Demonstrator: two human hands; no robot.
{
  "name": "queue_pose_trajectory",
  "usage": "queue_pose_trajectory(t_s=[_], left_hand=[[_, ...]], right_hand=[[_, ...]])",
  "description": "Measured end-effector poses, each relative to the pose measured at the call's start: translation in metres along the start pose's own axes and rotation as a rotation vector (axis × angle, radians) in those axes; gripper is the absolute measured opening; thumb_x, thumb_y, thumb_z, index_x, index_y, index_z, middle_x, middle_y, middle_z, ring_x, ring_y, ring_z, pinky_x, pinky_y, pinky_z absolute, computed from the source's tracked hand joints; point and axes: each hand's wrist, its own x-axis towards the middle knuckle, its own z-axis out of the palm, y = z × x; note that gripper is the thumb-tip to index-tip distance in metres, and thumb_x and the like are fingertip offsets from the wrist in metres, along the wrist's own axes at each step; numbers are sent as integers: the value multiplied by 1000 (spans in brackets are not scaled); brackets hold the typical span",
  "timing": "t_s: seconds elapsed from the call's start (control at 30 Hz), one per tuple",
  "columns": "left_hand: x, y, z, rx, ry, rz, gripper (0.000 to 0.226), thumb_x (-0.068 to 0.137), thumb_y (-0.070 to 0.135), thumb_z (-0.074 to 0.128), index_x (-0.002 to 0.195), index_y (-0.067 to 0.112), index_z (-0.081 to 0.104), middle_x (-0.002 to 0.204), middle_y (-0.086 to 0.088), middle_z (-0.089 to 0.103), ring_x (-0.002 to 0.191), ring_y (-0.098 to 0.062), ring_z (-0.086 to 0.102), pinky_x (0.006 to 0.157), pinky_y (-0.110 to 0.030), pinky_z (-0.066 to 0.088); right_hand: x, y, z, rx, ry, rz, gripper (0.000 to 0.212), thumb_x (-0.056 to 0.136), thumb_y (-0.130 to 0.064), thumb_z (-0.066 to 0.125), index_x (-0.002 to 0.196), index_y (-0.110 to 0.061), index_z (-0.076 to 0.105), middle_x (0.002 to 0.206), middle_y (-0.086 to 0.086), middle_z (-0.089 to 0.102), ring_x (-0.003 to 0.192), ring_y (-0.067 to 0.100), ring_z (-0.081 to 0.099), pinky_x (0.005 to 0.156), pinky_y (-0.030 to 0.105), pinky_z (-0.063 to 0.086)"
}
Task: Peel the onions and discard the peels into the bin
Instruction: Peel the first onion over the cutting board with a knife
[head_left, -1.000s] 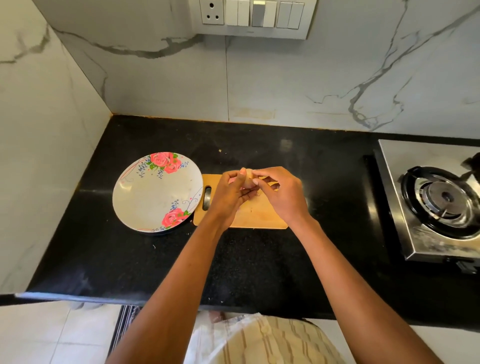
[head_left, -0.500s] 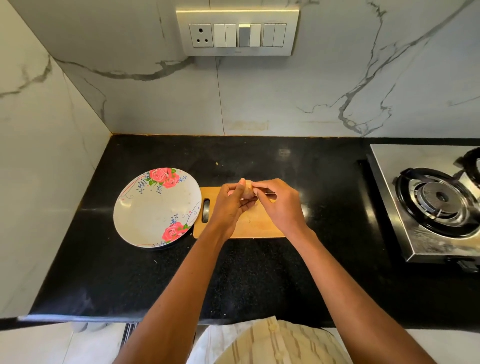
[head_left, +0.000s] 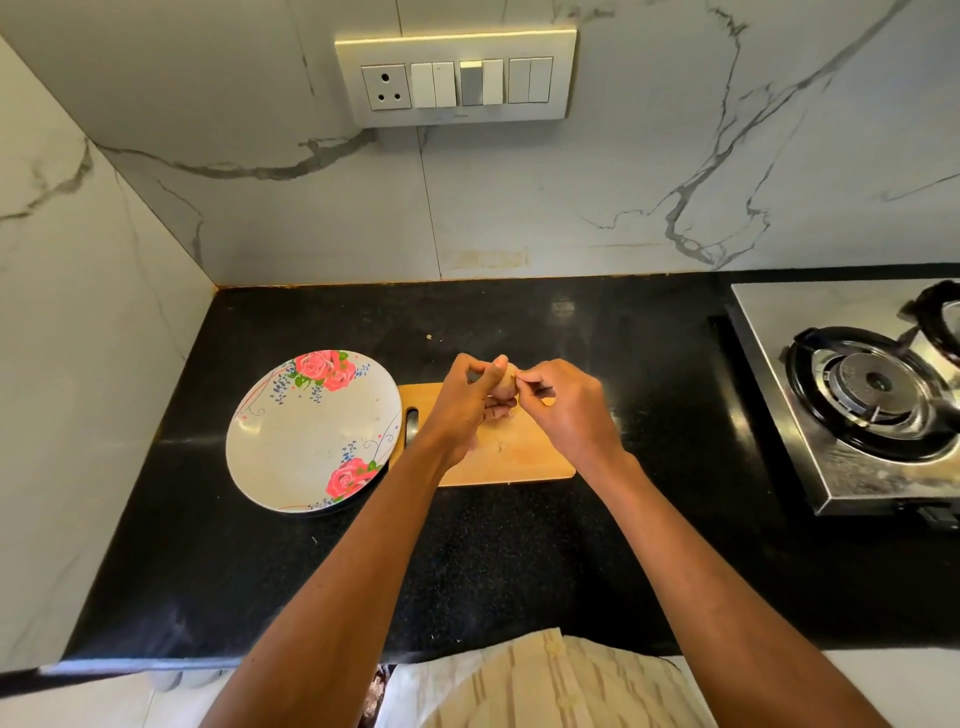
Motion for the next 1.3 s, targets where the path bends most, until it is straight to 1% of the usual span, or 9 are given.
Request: queue_pose_trajectory(t_s=[0.1, 0.27, 0.47, 0.67, 0.8, 0.97, 1.1, 1.2, 1.3], left_hand=[[1, -3, 1, -5, -2, -1, 35, 102, 40, 55, 119, 10, 51, 110, -16, 70, 98, -26, 73, 81, -29, 61], [2, -1, -2, -23, 7, -15, 34, 103, 42, 51, 121, 13, 53, 110, -16, 70, 99, -28, 72, 81, -29, 61], [6, 0, -6, -64, 14, -59, 33, 102, 43, 54, 117, 14, 57, 107, -12, 73, 90, -22, 76, 72, -27, 60], [5, -4, -4, -87, 19, -62, 31, 99, 40, 61, 111, 11, 59, 98, -14, 74, 94, -29, 75, 81, -33, 62], [7, 0, -7, -47, -6, -72, 30, 98, 41, 61, 108, 12, 59, 101, -18, 72, 94, -32, 73, 85, -38, 63], [9, 6, -9, 11, -29, -73, 33, 99, 42, 59, 111, 11, 58, 106, -18, 72, 94, -31, 74, 75, -29, 62], [6, 4, -8, 9, -34, -95, 35, 100, 42, 57, 112, 9, 58, 107, -18, 72, 96, -31, 73, 77, -29, 62], [4, 4, -8, 1, -42, -116, 39, 101, 43, 55, 115, 7, 59, 106, -17, 71, 89, -26, 72, 69, -22, 60], [2, 4, -7, 10, -45, -122, 37, 102, 44, 53, 111, 9, 61, 107, -16, 71, 88, -24, 70, 66, -20, 59]], right_hand=[[0, -2, 2, 0, 5, 17, 9, 91, -12, 75, 97, -8, 70, 91, 2, 69, 80, 10, 64, 72, 15, 54], [5, -2, 4, 36, 19, 74, 7, 91, -9, 74, 97, -11, 71, 92, -2, 69, 82, 7, 63, 73, 13, 52], [4, 1, 5, 65, -33, 99, 21, 93, -14, 73, 114, -16, 74, 106, -6, 70, 91, -12, 59, 80, 2, 46], [2, 5, 4, 5, -52, 0, 17, 92, -11, 74, 109, -10, 75, 101, 3, 73, 92, 4, 65, 80, 6, 48], [4, 2, -1, -33, -88, -63, 16, 91, -10, 74, 107, -7, 75, 98, 6, 73, 89, 11, 69, 79, 6, 50], [5, 1, -1, -46, -76, -54, 14, 89, -10, 76, 103, -7, 74, 96, 6, 72, 84, 9, 67, 76, 3, 48], [3, -1, 3, -72, -65, -44, 10, 88, -9, 76, 97, -8, 72, 93, 4, 69, 80, 5, 62, 73, 0, 44], [2, -2, 4, -63, -55, -28, 8, 88, -8, 76, 94, -10, 70, 90, 0, 67, 78, 3, 58, 72, 2, 43], [2, -2, 4, -22, -57, 6, 9, 89, -9, 75, 96, -11, 70, 90, -1, 68, 78, 6, 60, 72, 5, 46]])
